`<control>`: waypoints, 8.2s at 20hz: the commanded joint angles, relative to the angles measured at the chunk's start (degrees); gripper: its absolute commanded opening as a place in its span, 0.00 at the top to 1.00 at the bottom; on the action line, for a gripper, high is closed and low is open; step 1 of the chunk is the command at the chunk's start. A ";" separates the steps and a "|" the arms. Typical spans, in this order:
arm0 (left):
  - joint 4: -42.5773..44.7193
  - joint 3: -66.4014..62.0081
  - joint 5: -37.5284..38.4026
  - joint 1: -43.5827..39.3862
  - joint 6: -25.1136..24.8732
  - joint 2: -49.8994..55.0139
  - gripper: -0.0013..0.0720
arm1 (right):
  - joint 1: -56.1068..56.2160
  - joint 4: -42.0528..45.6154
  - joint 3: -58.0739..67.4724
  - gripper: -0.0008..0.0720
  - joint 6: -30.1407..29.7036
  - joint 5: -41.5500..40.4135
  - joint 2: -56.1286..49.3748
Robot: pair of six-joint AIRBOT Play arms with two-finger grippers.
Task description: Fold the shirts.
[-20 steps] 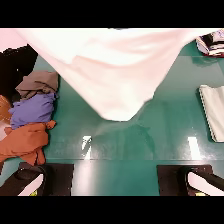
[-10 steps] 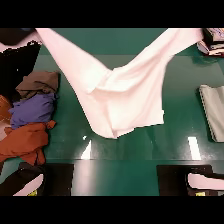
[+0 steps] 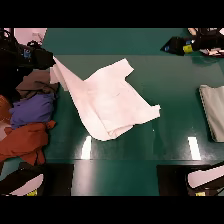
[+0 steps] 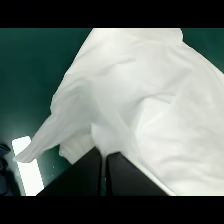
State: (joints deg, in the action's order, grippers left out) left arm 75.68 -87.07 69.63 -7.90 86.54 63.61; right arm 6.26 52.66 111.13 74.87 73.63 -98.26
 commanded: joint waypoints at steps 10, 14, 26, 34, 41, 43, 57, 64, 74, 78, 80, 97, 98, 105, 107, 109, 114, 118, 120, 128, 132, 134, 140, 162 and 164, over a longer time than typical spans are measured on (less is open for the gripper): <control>2.29 0.42 0.55 0.02 0.24 0.46 0.95 | 10.05 -0.17 -55.91 0.40 0.92 0.46 25.42; 1.79 0.42 0.52 0.02 0.57 0.46 0.95 | 16.59 -2.38 -68.78 0.40 3.85 -6.64 29.66; 1.49 0.42 0.83 0.02 1.55 0.46 0.95 | 22.58 -9.62 -73.26 0.40 4.66 -22.34 24.39; 1.51 0.42 -0.20 0.02 1.55 0.48 0.95 | 23.10 -9.62 -73.26 0.57 4.70 -25.27 23.69; 1.49 0.42 0.26 0.02 1.55 0.48 0.95 | 28.74 -9.60 -73.26 0.57 4.70 -27.21 23.69; 1.49 0.42 0.50 0.02 1.55 0.48 0.95 | 28.74 -9.64 -73.26 0.63 4.70 -25.59 23.71; 1.64 0.28 0.15 0.02 1.55 0.13 0.95 | 28.63 -9.40 -73.24 0.97 2.56 -25.86 26.53; 1.90 -8.63 -0.22 0.02 1.57 -4.74 0.95 | 18.27 -5.42 -64.48 0.97 2.69 -17.40 46.36; 0.57 -26.58 1.29 0.02 3.48 -8.72 0.95 | -5.75 -0.22 -39.32 0.97 3.32 -2.45 53.99; 0.59 -19.34 7.78 0.02 3.43 -5.66 0.95 | 1.11 -0.07 -47.58 0.97 3.15 -1.75 47.32; 0.70 -13.79 9.09 0.02 2.32 -3.93 0.95 | 6.34 -0.09 -52.19 0.74 3.06 -5.55 42.82; 9.88 -2.69 2.34 0.04 2.03 -2.91 0.26 | 9.22 -0.15 -54.95 0.43 2.01 -13.14 32.63; 9.77 -2.69 -0.09 0.02 2.03 0.46 0.26 | 9.07 -0.13 -55.17 0.43 2.01 -12.96 32.63; 3.91 -2.71 -10.19 3.96 4.52 29.99 0.26 | 11.80 -0.22 -59.65 0.43 2.03 -12.28 32.63; 1.51 -2.69 -11.06 5.57 4.02 35.23 0.26 | 13.81 -0.63 -61.35 0.43 2.05 -13.55 32.63; 0.28 -2.69 -12.59 5.88 1.44 37.73 0.26 | 15.85 -0.63 -62.31 0.43 2.10 -14.21 32.63; -1.57 -2.69 -15.54 5.86 -0.22 39.65 0.26 | 17.31 -0.61 -62.25 0.43 3.17 -16.61 32.61; -2.86 -2.69 -15.45 5.73 -0.20 40.79 0.26 | 17.31 -0.59 -62.25 0.43 3.78 -16.72 32.61; -3.04 -2.69 -15.58 5.75 -0.20 40.92 0.26 | 17.31 -0.59 -62.25 0.43 3.85 -17.18 32.61; -3.91 -10.80 -11.41 5.75 -1.01 40.72 0.95 | 17.16 -4.17 -61.75 0.25 4.61 -19.98 20.76; -4.20 -17.62 -8.52 5.75 -1.49 40.72 0.95 | 18.32 -12.13 -55.04 0.25 -0.83 -21.22 11.10; -4.98 -18.58 -8.35 5.75 -1.49 40.72 0.95 | 19.37 -12.22 -50.12 0.28 -0.81 -21.18 6.38; -5.29 -18.64 -6.73 5.75 -1.49 40.48 0.95 | 21.97 -12.00 -36.65 0.85 -1.01 -21.24 -4.13; -9.75 -23.69 -19.93 5.75 -2.99 -19.23 0.95 | -8.31 4.57 5.51 0.97 -1.01 -6.14 43.06; -11.50 -28.28 -19.41 5.75 -3.02 -19.56 0.95 | -13.33 4.52 5.90 0.97 -1.01 -6.14 46.27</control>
State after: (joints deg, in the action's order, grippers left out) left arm 66.67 -111.28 51.48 -2.20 83.55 47.07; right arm -1.43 56.80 114.98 73.84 67.16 -56.93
